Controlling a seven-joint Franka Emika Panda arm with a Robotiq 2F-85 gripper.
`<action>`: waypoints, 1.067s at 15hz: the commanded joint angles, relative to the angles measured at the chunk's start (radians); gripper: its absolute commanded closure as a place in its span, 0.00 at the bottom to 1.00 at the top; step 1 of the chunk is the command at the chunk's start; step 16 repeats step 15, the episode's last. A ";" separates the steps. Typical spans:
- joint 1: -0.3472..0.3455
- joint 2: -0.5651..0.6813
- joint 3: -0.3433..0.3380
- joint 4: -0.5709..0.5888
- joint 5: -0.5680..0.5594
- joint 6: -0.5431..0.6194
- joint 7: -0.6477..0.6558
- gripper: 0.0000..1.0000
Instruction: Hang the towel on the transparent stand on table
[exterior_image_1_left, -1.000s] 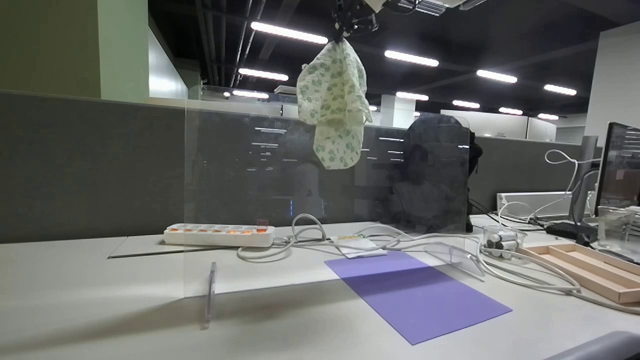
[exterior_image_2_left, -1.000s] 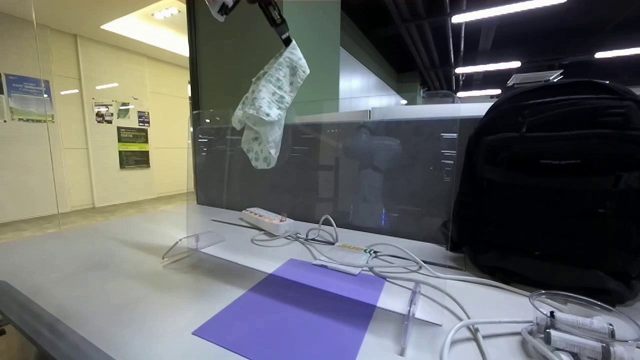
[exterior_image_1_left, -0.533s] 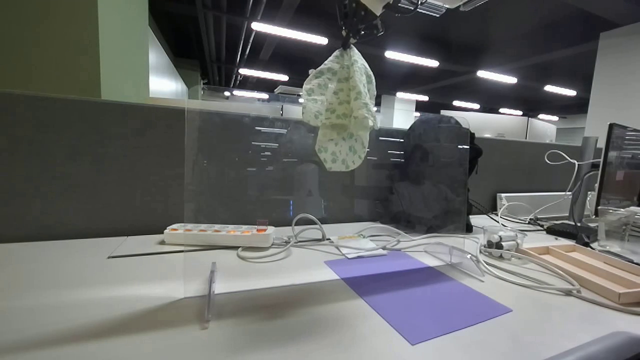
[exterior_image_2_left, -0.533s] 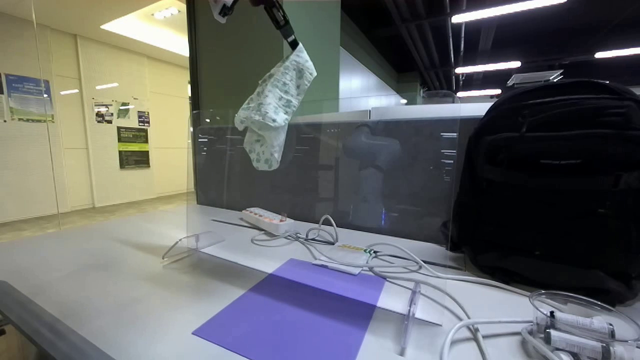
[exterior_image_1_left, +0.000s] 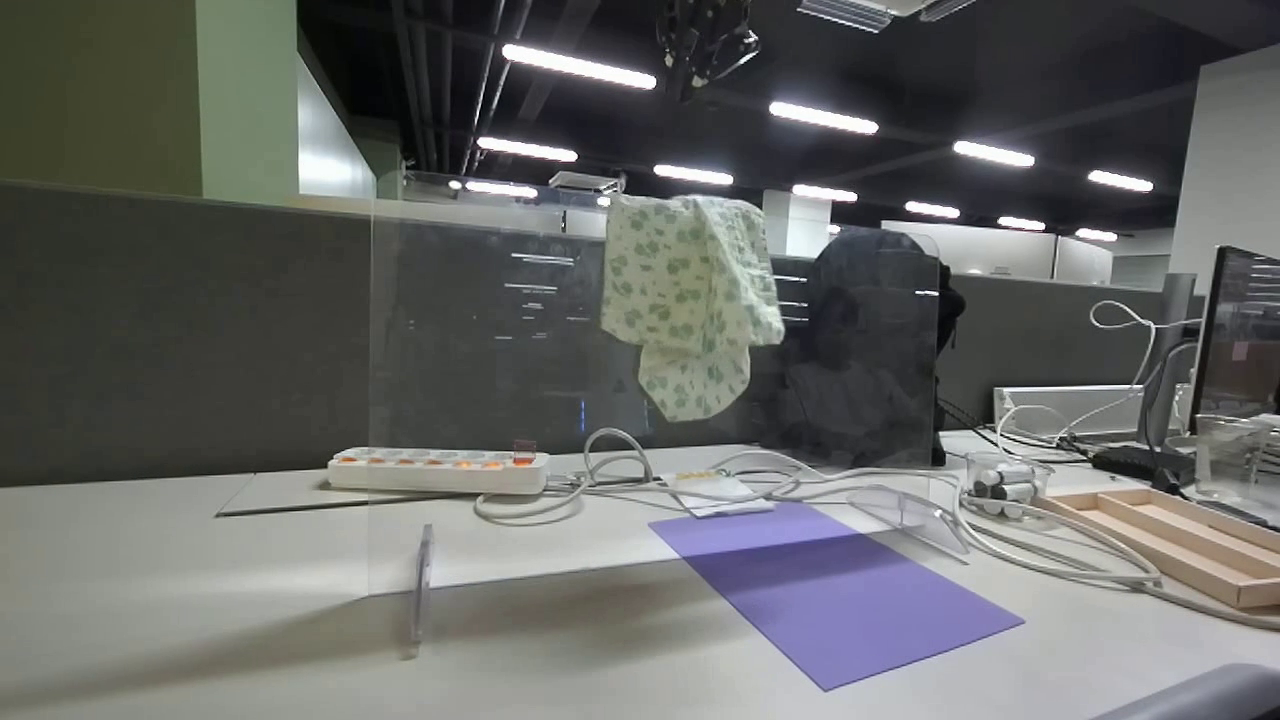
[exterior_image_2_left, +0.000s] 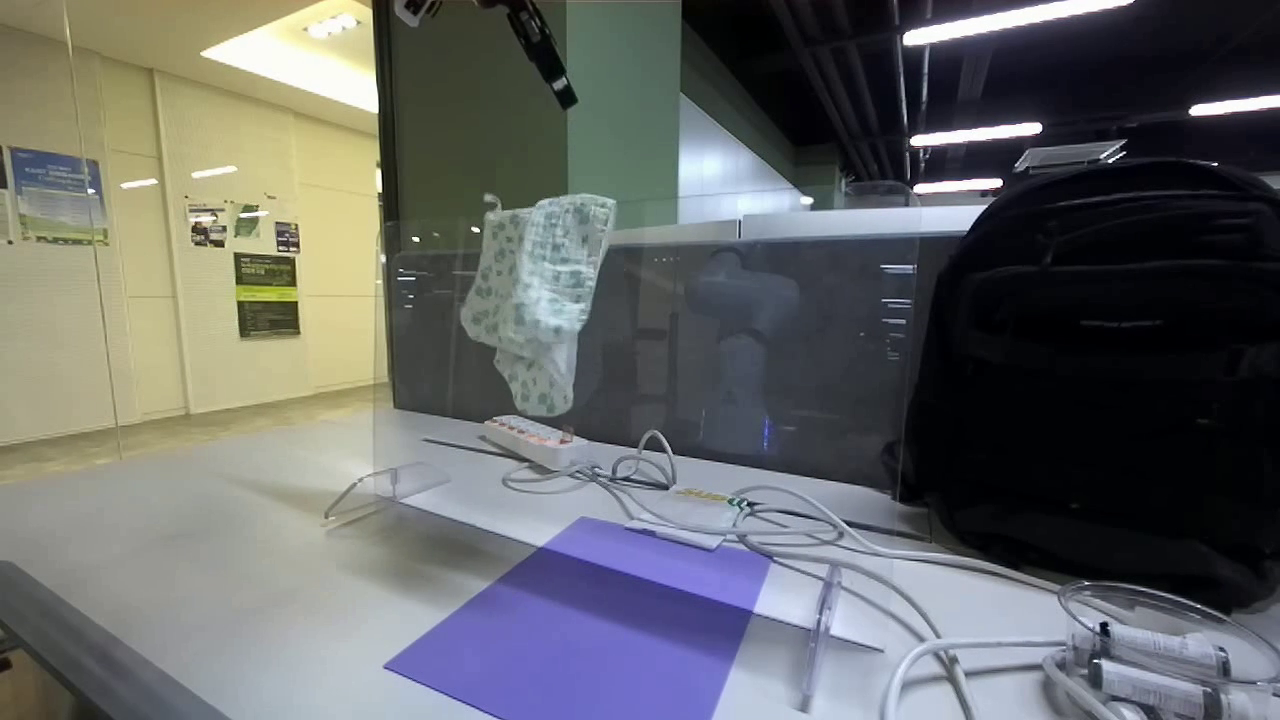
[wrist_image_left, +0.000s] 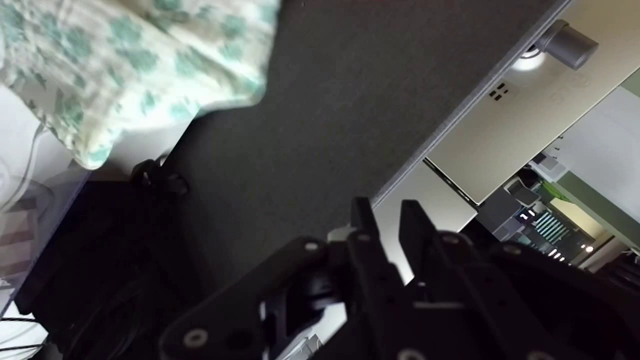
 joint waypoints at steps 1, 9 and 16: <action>0.001 0.010 0.005 0.051 0.015 -0.063 0.028 0.48; 0.009 0.218 0.075 -0.106 -0.008 0.237 -0.070 0.00; 0.037 0.282 0.062 -0.084 0.018 0.330 -0.124 0.00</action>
